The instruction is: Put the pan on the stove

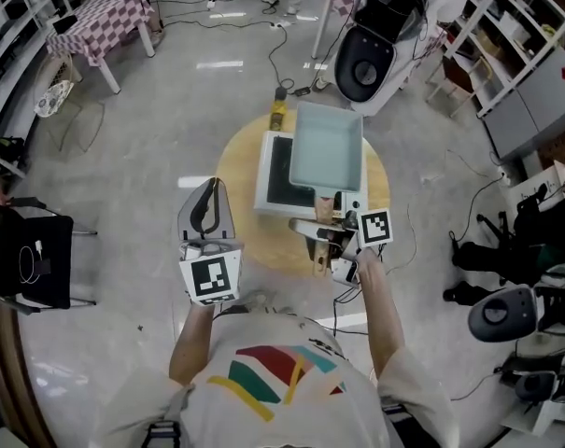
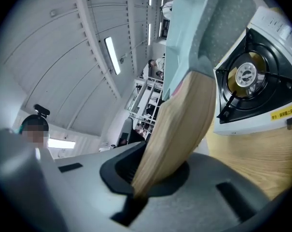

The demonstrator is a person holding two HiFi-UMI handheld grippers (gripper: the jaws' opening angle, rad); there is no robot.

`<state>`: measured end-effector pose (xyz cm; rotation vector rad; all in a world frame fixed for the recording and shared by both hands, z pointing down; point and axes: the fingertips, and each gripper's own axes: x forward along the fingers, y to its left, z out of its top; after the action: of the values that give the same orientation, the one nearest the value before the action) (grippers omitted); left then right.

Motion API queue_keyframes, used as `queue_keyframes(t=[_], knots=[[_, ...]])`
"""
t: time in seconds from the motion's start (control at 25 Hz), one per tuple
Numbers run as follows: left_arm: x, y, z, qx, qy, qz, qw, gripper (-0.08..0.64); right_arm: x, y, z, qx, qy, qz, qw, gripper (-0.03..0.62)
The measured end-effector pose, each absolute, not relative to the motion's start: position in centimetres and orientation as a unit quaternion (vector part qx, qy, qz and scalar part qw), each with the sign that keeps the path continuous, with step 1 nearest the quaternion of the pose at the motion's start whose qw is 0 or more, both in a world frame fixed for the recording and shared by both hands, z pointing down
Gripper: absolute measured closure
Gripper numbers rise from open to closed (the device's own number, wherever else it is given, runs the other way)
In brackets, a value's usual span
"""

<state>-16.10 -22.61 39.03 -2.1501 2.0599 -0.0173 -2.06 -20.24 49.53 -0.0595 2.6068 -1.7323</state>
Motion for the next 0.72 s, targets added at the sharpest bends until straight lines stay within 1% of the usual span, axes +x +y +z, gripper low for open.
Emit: queue_keyframes(t=[0.2, 0.32, 0.44, 0.72], knots=[[-16.4, -22.5, 39.7, -0.709, 0.699, -0.007, 0.095, 0.549, -2.9, -21.1, 50.9, -0.012, 0.823, -0.568, -0.004, 0.594], [-16.5, -22.3, 40.0, -0.706, 0.703, -0.014, 0.086, 0.549, -3.2, -21.2, 51.8, -0.009, 0.819, -0.573, -0.012, 0.594], [-16.4, -22.4, 39.9, -0.702, 0.705, -0.011, 0.099, 0.549, -3.4, -21.5, 52.3, -0.004, 0.811, -0.585, -0.009, 0.594], [-15.8, -22.5, 40.8, -0.701, 0.708, -0.036, 0.071, 0.549, -3.3, -22.5, 53.5, 0.0, 0.796, -0.605, -0.001, 0.594]])
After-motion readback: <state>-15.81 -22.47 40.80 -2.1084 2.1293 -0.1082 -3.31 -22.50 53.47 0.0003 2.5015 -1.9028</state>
